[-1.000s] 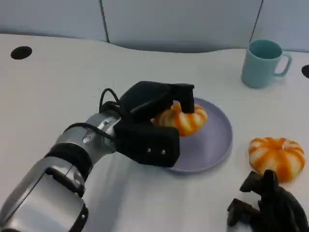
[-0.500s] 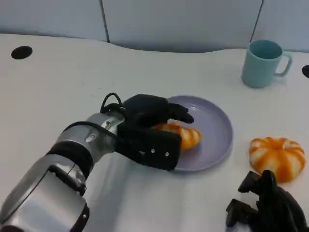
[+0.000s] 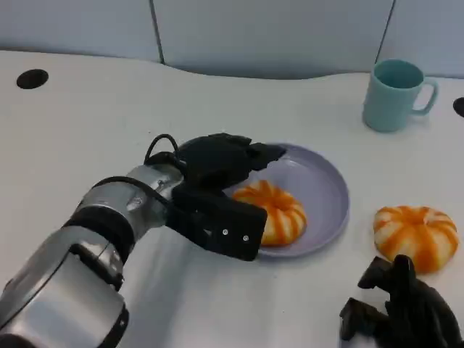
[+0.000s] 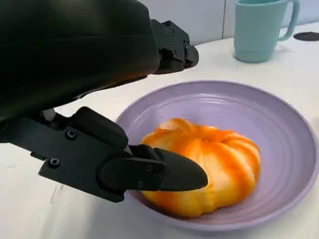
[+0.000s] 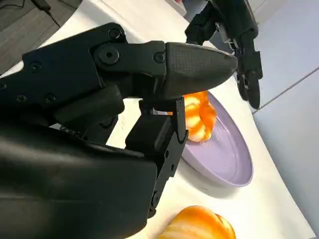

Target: Grasp the bread from the table and place it into the plate.

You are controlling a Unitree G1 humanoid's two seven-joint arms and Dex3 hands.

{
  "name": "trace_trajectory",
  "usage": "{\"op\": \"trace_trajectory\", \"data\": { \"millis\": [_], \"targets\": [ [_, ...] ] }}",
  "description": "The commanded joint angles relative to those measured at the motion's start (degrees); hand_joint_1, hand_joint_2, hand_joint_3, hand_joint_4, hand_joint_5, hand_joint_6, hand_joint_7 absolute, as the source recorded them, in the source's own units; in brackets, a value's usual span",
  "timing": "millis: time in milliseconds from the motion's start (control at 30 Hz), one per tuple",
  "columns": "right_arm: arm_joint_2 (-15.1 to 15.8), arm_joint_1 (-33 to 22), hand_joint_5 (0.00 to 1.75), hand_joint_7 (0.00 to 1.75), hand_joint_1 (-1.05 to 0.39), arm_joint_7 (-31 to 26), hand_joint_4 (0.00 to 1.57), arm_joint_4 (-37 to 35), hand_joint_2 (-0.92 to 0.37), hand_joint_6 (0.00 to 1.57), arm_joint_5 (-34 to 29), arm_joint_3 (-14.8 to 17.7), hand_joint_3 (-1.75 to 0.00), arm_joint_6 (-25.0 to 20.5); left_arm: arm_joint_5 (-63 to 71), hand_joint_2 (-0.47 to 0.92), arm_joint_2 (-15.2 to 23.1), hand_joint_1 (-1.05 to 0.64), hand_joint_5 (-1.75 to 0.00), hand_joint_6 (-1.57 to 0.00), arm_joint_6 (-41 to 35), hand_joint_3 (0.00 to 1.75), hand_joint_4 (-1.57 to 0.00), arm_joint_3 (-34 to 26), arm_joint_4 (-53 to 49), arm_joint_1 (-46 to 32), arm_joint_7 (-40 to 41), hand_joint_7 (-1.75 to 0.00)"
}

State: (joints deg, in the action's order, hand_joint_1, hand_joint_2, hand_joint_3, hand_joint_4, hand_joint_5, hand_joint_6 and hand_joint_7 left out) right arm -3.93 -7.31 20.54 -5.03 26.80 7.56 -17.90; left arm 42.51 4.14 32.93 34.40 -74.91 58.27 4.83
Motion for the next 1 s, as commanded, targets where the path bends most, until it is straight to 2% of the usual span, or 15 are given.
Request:
{"op": "trace_trajectory", "data": {
  "millis": [33, 167, 233, 300, 367, 467, 533, 667, 700, 733, 833, 867, 933, 967, 1000],
  "targets": [
    [0.34, 0.32, 1.33, 1.24, -0.46, -0.32, 1.16, -0.58, -0.92, 1.01, -0.04, 0.37, -0.53, 0.64, -6.77, 0.92, 1.82, -0.84, -0.01, -0.04, 3.89, 0.39, -0.01, -5.67, 0.92, -1.78, -2.27, -0.02],
    [0.37, 0.56, 1.34, 1.25, -0.46, -0.37, 1.15, -0.89, -0.92, 1.01, -0.03, 0.46, -0.53, 0.73, -16.17, 0.92, 2.33, -0.82, -0.03, -0.06, 7.4, 0.38, -0.04, -13.03, 1.52, -5.05, -9.82, -0.03],
    [0.52, 0.87, 1.34, 1.25, -0.46, -0.54, 1.15, -1.05, -0.92, 1.01, -0.15, 0.46, -0.52, 0.56, -23.37, 0.92, 1.76, -0.79, -0.05, -0.1, 9.31, 0.37, -0.09, -18.54, 2.26, -8.19, -15.02, -0.05],
    [0.61, 1.11, 1.34, 1.25, -0.46, -0.39, 1.16, -1.38, -0.92, 1.02, -0.19, 0.49, -0.51, 0.69, -28.63, 0.92, 1.08, -0.8, -0.09, -0.14, 9.55, 0.36, -0.15, -22.56, 3.02, -10.57, -19.25, -0.06],
    [0.6, 1.18, 1.35, 1.25, -0.46, -0.3, 1.16, -1.52, -0.92, 1.02, -0.18, 0.53, -0.51, 0.79, -30.15, 0.92, 0.9, -0.81, -0.1, -0.15, 9.17, 0.36, -0.17, -23.78, 3.6, -11.22, -21.21, -0.07],
    [0.62, 1.41, 1.35, 1.25, -0.45, 0.21, 1.16, -1.9, -0.92, 1.01, -0.27, 0.41, -0.52, 1.32, -42.95, 0.92, -1.4, -0.83, -0.14, -0.22, 8.38, 0.39, -0.23, -32.53, 7.09, -17.23, -31.44, -0.09],
    [0.68, 1.56, 1.35, 1.25, -0.45, -0.01, 1.17, -1.83, -0.92, 1.01, -0.15, 0.47, -0.53, 0.87, -47.75, 0.92, -2.07, -0.83, -0.18, -0.25, 8.34, 0.41, -0.29, -35.54, 9.63, -20.21, -35.58, -0.09],
    [0.85, 1.77, 1.34, 1.26, -0.45, 0.25, 1.17, -2.12, -0.92, 1.01, 0.0, 0.62, -0.52, 0.77, -55.58, 0.92, -3.69, -0.8, -0.22, -0.32, 4.91, 0.4, -0.39, -39.88, 15.52, -25.21, -41.79, -0.09],
    [0.79, 1.85, 1.34, 1.26, -0.45, 0.31, 1.17, -2.32, -0.92, 1.01, 0.02, 0.7, -0.52, 0.95, -58.3, 0.92, -4.51, -0.79, -0.23, -0.34, 2.49, 0.39, -0.41, -41.2, 17.64, -26.83, -43.11, -0.09],
    [0.75, 1.92, 1.33, 1.25, -0.46, 0.36, 1.17, -2.47, -0.92, 1.02, 0.05, 0.76, -0.51, 1.08, -60.16, 0.92, -5.08, -0.76, -0.27, -0.41, 0.5, 0.38, -0.5, -42.08, 19.42, -28.05, -44.01, -0.11],
    [0.73, 2.0, 1.32, 1.23, -0.45, 1.07, 1.18, -2.92, -0.92, 1.03, 0.11, 0.82, -0.51, 1.79, -66.52, 0.92, -6.77, -0.73, -0.36, -0.54, -10.11, 0.34, -0.64, -44.49, 26.71, -32.44, -45.02, -0.14],
    [0.75, 1.99, 1.31, 1.22, -0.45, 1.24, 1.18, -3.03, -0.92, 1.03, -0.06, 0.77, -0.51, 2.09, -67.8, 0.92, -7.08, -0.69, -0.53, -0.62, -12.91, 0.36, -0.64, -44.85, 29.02, -33.75, -44.87, -0.11],
    [0.77, 1.95, 1.31, 1.22, -0.46, 1.34, 1.18, -3.13, -0.92, 1.03, -0.29, 0.69, -0.52, 2.43, -69.59, 0.92, -7.18, -0.68, -0.65, -0.66, -17.91, 0.37, -0.61, -45.12, 33.64, -36.51, -44.68, -0.09],
    [0.77, 1.93, 1.31, 1.22, -0.46, 1.31, 1.19, -3.13, -0.92, 1.04, -0.28, 0.69, -0.51, 2.39, -70.31, 0.92, -7.07, -0.67, -0.92, -0.73, -20.25, 0.41, -0.56, -45.17, 35.86, -37.92, -44.7, -0.15],
    [0.86, 1.92, 1.31, 1.21, -0.46, 1.47, 1.19, -3.13, -0.92, 1.04, -0.14, 0.71, -0.51, 2.25, -71.13, 0.92, -7.07, -0.67, -1.04, -0.76, -22.74, 0.43, -0.52, -45.3, 38.21, -39.55, -44.33, -0.19]
  ]
}}
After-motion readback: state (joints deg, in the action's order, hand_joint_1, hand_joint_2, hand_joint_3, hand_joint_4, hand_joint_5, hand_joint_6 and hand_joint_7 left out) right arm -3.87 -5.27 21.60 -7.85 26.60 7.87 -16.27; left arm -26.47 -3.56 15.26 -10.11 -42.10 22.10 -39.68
